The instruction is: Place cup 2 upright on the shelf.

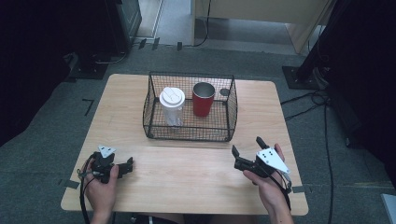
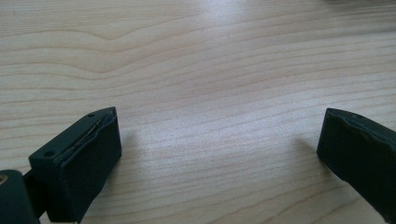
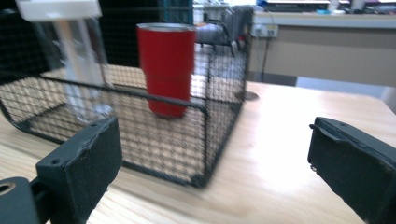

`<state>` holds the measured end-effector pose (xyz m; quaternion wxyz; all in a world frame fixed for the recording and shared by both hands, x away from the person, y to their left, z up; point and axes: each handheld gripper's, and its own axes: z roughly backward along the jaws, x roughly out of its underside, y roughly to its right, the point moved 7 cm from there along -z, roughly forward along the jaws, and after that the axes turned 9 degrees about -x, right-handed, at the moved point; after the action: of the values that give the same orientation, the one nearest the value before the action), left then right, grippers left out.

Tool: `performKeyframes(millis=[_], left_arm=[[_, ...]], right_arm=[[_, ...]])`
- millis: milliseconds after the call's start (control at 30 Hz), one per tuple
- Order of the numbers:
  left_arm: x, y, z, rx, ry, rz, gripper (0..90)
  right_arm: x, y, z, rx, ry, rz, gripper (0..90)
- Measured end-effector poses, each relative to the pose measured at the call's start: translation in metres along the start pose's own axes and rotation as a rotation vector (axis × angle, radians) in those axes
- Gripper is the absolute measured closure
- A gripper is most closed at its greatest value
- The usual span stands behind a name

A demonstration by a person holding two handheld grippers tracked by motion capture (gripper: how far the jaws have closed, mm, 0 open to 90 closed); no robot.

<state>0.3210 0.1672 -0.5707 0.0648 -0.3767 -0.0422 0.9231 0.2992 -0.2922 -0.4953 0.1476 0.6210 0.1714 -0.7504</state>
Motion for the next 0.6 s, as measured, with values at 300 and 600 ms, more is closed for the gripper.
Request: performKeyframes(millis=[300, 600], left_arm=[[0.0, 0.0, 0.0, 0.0, 0.0, 0.0, 0.4], [0.0, 0.0, 0.0, 0.0, 0.0, -0.001, 0.4]], right_arm=[[0.021, 0.021, 0.019, 0.052, -0.049, -0.026, 2.6], [0.043, 0.033, 0.037, 0.097, -0.141, -0.016, 1.7]])
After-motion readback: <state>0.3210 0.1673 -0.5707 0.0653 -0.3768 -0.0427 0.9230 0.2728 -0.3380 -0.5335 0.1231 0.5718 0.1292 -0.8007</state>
